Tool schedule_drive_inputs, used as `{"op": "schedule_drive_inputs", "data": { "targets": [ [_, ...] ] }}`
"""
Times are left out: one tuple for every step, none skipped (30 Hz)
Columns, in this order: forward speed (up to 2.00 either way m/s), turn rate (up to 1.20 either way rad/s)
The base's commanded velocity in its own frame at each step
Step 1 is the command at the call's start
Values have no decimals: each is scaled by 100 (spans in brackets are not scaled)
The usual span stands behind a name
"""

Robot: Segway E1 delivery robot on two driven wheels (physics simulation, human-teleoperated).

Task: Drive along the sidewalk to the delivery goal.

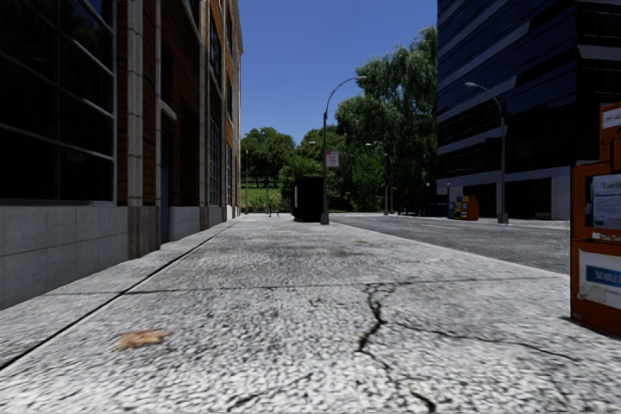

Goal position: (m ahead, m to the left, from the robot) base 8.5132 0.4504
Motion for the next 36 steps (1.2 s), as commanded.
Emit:
{"op": "schedule_drive_inputs", "data": {
  "targets": [
    [200, 0],
    [200, 0],
    [200, 0],
    [200, 0],
    [200, 0],
    [200, 0],
    [200, 0],
    [200, 0],
    [200, 0],
    [200, 0],
    [200, 0],
    [200, 0],
    [200, 0],
    [200, 0],
    [200, 0],
    [200, 0],
    [200, 0],
    [200, 3],
    [200, 8],
    [200, 8],
    [200, 9],
    [200, 11],
    [200, 12],
    [200, 13],
    [200, 13],
    [200, 13],
    [200, 13],
    [200, 13],
    [200, 13],
    [200, 13],
    [200, 13],
    [200, 15],
    [200, 17],
    [200, 21],
    [200, 21],
    [200, 25]
  ]
}}
